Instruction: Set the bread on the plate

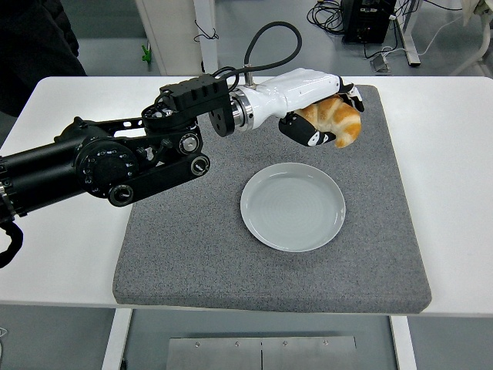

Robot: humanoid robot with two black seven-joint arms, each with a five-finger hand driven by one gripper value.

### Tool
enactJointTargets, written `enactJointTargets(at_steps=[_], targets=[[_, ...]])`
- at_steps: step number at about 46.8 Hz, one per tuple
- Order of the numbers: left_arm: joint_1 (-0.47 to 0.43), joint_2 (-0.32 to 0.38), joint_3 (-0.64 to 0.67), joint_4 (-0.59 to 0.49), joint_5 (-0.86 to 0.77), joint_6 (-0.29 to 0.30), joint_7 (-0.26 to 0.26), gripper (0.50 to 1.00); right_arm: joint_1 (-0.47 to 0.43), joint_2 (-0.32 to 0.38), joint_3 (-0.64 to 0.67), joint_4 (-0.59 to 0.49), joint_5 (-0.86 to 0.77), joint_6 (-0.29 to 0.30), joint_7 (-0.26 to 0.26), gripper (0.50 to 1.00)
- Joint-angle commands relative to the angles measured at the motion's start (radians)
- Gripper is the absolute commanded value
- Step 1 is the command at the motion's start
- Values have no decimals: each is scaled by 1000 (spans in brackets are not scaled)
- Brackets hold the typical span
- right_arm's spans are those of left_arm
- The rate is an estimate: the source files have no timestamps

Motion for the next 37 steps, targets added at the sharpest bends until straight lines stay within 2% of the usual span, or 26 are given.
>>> enactJointTargets(at_steps=[1, 11, 16, 31, 37], targets=[[9, -22, 8, 0, 50, 3, 0, 637, 0, 0, 0, 0, 0, 0, 0, 1000], [38, -40, 37, 0, 92, 26, 3, 646, -1, 0, 0, 0, 0, 0, 0, 1000], [46, -62, 69, 7, 92, 57, 5, 651, 1, 0, 0, 0, 0, 0, 0, 1000], [61, -60, 156, 23, 92, 141, 5, 657, 0, 0, 0, 0, 0, 0, 0, 1000], [83, -62, 160, 53, 92, 148, 5, 667, -1, 0, 0, 0, 0, 0, 0, 1000]])
